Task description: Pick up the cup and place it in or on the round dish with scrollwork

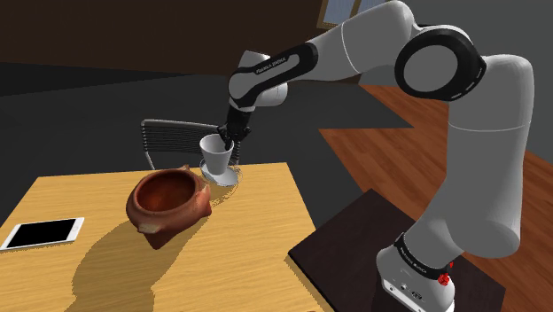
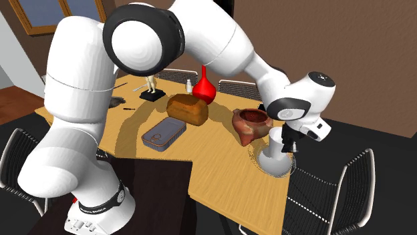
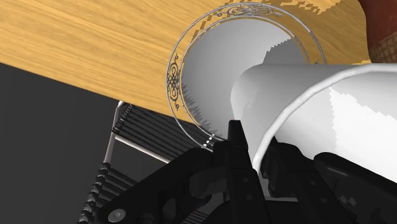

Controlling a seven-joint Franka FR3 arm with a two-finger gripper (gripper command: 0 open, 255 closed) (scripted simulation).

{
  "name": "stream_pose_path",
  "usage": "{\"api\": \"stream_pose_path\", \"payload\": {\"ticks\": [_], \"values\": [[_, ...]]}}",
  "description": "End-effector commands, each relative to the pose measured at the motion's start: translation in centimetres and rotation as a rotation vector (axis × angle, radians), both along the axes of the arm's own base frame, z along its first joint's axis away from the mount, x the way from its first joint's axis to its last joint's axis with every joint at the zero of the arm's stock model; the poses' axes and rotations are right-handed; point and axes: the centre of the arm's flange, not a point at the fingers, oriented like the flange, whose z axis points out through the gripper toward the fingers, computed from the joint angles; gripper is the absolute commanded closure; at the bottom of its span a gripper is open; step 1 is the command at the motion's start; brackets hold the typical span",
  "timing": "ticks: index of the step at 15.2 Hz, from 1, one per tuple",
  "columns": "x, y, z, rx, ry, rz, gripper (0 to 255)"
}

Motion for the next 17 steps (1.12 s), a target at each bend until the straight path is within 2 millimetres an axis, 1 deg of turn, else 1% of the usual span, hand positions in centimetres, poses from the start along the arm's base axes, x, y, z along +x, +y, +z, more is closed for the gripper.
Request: {"api": "stream_pose_path", "payload": {"ticks": [1,6,7,12,15,16,17], "values": [[0.0,-0.1,-0.3,0.0,-0.001,0.0,255],[0.0,-0.1,-0.3,0.0,-0.001,0.0,255],[0.0,-0.1,-0.3,0.0,-0.001,0.0,0],[0.0,-0.1,-0.3,0.0,-0.001,0.0,0],[-0.2,-1.0,3.6,0.0,-0.001,0.0,0],[-0.2,-1.2,4.6,0.0,-0.001,0.0,0],[-0.2,-1.2,4.6,0.0,-0.001,0.0,0]]}}
